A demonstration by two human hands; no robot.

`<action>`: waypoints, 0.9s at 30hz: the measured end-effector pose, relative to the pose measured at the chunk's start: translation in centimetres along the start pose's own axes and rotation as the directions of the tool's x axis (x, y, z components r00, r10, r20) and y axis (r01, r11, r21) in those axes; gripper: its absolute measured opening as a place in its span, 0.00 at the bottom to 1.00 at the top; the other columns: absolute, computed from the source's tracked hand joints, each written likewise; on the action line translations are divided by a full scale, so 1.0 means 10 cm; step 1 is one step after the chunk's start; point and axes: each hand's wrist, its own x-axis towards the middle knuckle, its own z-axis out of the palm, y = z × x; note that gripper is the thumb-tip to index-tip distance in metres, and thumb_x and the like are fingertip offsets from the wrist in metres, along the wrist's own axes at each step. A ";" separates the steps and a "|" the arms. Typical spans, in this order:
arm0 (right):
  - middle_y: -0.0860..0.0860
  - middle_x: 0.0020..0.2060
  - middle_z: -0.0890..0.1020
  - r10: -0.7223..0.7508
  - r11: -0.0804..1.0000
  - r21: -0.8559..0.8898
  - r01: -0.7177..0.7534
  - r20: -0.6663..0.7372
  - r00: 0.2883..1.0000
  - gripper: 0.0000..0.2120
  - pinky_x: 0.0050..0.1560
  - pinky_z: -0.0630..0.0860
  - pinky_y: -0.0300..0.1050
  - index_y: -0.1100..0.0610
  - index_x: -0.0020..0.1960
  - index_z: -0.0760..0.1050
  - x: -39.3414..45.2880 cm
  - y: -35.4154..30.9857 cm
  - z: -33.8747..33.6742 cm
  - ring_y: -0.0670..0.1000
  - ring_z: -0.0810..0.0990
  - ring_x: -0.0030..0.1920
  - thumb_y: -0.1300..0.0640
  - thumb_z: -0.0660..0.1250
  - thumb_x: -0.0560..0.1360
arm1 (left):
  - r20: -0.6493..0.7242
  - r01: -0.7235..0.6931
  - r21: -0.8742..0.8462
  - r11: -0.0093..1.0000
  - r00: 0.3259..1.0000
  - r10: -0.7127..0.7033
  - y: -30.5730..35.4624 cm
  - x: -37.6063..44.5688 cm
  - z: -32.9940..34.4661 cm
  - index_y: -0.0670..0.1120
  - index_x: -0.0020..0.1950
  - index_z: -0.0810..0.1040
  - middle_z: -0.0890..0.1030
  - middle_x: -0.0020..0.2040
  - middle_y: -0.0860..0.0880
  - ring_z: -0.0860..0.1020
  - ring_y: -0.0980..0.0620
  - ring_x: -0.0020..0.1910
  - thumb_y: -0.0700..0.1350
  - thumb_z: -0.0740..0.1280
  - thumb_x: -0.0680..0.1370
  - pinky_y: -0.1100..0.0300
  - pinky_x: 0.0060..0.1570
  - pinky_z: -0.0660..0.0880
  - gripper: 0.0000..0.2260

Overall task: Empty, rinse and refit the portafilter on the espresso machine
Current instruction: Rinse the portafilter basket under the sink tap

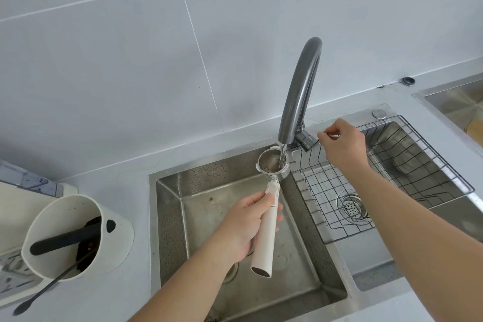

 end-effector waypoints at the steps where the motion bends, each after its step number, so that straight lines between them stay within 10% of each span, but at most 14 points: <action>1: 0.51 0.41 0.82 0.003 1.000 0.001 -0.003 0.002 1.000 0.06 0.41 0.80 0.50 0.58 0.47 0.77 0.00 0.00 0.00 0.55 0.82 0.43 0.54 0.69 0.76 | 0.011 0.015 -0.009 1.000 1.000 -0.015 0.01 0.00 0.01 0.41 0.53 0.81 0.84 0.36 0.49 0.80 0.52 0.33 0.44 0.66 0.79 0.56 0.38 0.77 0.08; 27: 0.52 0.42 0.83 0.020 1.000 -0.005 -0.020 0.006 1.000 0.07 0.40 0.80 0.49 0.57 0.48 0.77 0.00 -0.01 0.00 0.55 0.82 0.42 0.54 0.69 0.76 | 0.189 0.196 -0.119 0.973 0.967 -0.172 0.09 0.03 0.05 0.36 0.63 0.77 0.80 0.37 0.46 0.75 0.52 0.31 0.45 0.63 0.81 0.62 0.26 0.74 0.16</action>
